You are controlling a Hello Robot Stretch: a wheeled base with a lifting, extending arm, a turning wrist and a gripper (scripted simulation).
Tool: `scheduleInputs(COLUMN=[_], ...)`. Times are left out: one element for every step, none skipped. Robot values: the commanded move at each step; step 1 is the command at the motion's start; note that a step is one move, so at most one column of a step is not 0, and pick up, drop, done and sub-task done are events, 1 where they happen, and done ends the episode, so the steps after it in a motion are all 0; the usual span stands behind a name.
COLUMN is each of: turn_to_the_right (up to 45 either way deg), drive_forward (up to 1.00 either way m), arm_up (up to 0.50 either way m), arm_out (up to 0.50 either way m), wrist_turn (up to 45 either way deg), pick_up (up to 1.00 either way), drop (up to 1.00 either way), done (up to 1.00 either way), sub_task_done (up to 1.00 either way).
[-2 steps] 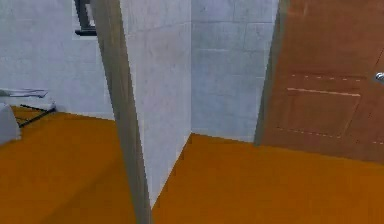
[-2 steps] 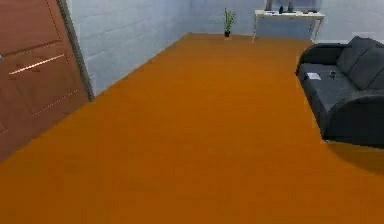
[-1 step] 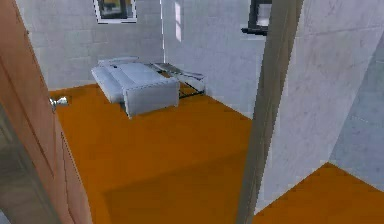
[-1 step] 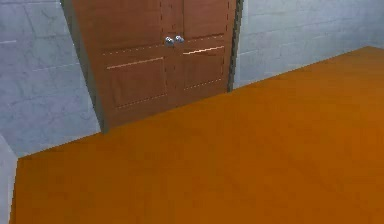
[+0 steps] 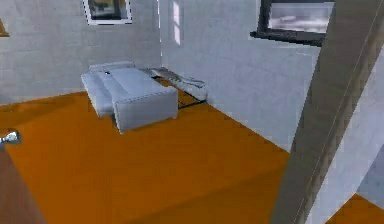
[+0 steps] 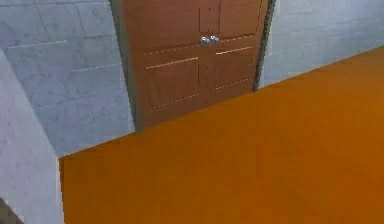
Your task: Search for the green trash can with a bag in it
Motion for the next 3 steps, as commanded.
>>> scheduleInputs(turn_to_the_right=[-24.0, 0.0, -33.0], drive_forward=[0.0, 0.9, 0.0], arm_up=[0.0, 0.0, 0.0], arm_out=[0.0, 0.0, 0.0], wrist_turn=[0.0, 0.0, 0.0], pick_up=[0.0, 0.0, 0.0], drop=[0.0, 0.0, 0.0], done=[0.0, 0.0, 0.0], sub_task_done=[0.0, 0.0, 0.0])
